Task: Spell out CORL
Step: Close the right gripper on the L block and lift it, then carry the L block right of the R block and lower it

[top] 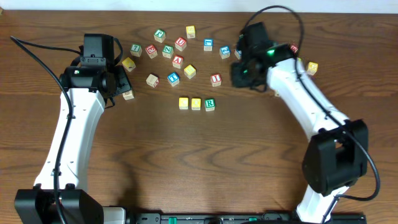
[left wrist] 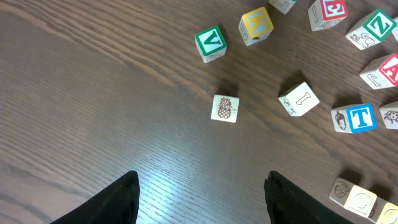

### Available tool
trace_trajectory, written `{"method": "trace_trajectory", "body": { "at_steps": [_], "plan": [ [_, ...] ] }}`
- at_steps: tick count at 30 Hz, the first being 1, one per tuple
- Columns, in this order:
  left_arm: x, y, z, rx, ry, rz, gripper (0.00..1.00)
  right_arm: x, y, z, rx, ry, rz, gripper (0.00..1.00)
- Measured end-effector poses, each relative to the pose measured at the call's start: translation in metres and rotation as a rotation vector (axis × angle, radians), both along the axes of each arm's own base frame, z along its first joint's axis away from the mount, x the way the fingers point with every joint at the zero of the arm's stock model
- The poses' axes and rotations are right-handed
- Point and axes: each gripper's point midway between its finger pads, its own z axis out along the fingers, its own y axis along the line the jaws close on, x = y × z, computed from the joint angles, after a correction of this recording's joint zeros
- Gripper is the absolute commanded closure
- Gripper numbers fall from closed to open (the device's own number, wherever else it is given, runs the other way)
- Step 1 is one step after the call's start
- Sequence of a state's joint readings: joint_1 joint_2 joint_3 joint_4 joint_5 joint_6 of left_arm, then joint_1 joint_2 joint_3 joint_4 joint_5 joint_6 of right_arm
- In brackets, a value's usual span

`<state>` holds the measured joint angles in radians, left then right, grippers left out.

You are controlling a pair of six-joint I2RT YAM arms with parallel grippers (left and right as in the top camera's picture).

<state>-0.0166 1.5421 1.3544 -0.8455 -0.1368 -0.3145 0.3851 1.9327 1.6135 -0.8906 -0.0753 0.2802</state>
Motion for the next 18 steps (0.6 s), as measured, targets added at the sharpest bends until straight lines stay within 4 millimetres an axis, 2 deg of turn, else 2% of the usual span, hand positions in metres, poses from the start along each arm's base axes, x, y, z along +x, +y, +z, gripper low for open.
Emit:
{"method": "trace_trajectory", "body": {
  "at_steps": [2,6,10,18],
  "plan": [
    [0.0,0.0,0.0,0.0,0.0,0.0,0.37,-0.008,0.014,-0.008,0.005,0.01,0.015,0.85],
    [0.0,0.0,0.0,0.0,0.0,0.0,0.36,-0.02,0.029,-0.03,0.014,0.035,0.004,0.85],
    [0.0,0.0,0.0,0.0,0.0,0.0,0.36,-0.027,0.036,-0.052,0.021,0.052,-0.015,0.85],
    [0.0,0.0,0.0,0.0,0.0,0.0,0.36,-0.035,0.037,-0.075,0.014,0.065,-0.062,0.81]
  ]
}}
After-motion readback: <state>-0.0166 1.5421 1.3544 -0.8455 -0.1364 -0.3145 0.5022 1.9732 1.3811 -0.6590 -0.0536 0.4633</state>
